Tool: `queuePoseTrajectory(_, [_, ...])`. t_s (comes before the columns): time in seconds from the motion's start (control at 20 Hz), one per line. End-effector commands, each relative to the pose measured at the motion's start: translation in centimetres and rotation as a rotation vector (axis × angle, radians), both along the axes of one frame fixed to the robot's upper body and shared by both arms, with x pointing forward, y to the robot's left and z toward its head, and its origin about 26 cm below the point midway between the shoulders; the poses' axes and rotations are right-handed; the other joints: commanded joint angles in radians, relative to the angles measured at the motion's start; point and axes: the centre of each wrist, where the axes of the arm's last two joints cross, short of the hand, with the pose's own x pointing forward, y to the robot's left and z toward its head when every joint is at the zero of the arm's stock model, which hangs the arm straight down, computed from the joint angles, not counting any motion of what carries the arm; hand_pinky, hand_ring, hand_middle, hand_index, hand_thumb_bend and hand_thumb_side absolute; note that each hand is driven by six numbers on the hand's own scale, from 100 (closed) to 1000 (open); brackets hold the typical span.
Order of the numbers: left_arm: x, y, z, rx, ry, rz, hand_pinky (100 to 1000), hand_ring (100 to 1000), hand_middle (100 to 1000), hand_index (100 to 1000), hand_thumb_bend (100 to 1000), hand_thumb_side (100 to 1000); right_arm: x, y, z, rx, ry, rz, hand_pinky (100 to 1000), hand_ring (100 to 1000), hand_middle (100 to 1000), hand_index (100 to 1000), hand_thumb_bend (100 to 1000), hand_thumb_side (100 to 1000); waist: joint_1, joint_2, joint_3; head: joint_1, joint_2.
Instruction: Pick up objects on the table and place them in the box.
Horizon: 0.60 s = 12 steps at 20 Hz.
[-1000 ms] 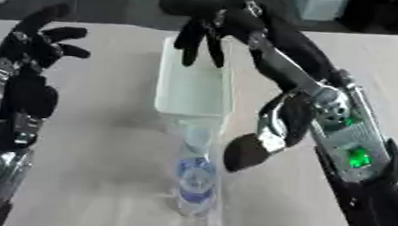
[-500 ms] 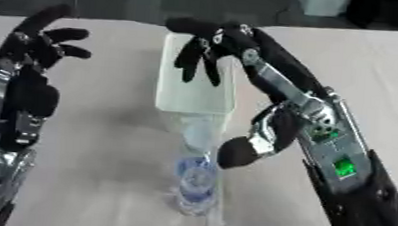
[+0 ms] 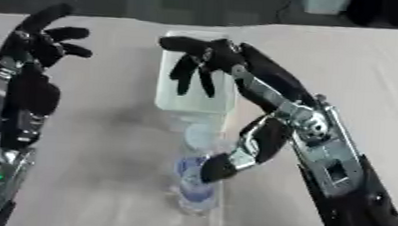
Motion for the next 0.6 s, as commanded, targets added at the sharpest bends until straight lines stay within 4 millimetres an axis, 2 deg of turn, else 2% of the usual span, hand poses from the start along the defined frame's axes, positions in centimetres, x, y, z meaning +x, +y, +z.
queuePoseTrajectory(0.05, [0.1, -0.1, 0.6, -0.007, -0.020, -0.006, 624, 775, 854, 923, 496, 773, -0.4, 0.5, 0.6, 0.000, -0.021, 0.020, 302, 675, 520, 984, 822, 763, -0.003, -0.016, 0.003, 0.007, -0.010])
queuePoseTrajectory(0.35, [0.2, -0.2, 0.3, -0.011, -0.011, -0.005, 623, 775, 848, 923, 496, 774, -0.2, 1.9, -0.7, 0.112, 0.104, 0.120, 319, 662, 525, 981, 799, 727, -0.006, -0.018, 0.012, 0.001, -0.018])
queuePoseTrajectory(0.6, [0.3, -0.3, 0.1, -0.014, -0.003, -0.007, 622, 774, 845, 923, 495, 775, -0.2, 2.4, -1.1, 0.099, 0.137, 0.171, 323, 668, 530, 993, 801, 637, -0.008, -0.019, 0.017, 0.000, -0.027])
